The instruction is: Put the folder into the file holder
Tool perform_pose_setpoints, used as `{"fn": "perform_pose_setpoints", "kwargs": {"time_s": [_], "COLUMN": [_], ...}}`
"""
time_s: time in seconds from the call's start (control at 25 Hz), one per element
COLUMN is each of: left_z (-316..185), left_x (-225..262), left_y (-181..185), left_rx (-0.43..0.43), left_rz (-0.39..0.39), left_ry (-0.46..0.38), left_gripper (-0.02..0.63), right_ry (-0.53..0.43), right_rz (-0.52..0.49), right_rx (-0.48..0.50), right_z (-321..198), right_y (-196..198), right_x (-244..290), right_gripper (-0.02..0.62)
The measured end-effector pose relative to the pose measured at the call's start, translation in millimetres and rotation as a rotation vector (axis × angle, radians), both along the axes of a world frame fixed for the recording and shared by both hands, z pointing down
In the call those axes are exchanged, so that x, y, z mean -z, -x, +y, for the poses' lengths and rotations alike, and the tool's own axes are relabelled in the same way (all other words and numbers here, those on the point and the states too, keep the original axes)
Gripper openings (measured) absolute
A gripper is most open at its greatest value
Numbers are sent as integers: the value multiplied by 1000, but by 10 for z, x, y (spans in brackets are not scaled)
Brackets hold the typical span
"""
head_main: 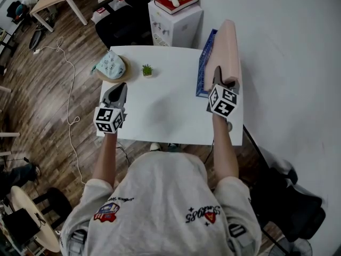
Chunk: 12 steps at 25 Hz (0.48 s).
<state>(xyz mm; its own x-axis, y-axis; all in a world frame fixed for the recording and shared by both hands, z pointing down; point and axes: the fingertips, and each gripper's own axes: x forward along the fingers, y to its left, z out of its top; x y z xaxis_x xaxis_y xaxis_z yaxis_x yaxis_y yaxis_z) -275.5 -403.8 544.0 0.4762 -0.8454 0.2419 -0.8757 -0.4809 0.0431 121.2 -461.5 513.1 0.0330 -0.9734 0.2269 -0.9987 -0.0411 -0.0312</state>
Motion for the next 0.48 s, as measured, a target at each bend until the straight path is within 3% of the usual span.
{"fn": "perform_pose_setpoints", "kwargs": {"time_s": [0.48], "left_z": [-55], "left_x": [-66], "left_y": [32], "left_rx": [1], "left_rz": [1], "left_ry": [12], "left_gripper": [6], "right_ry": [37], "right_rz": [6], "right_rx": [-54], "right_z": [-92], "right_y": [-52], "right_x": [-215], "right_gripper": [167]}}
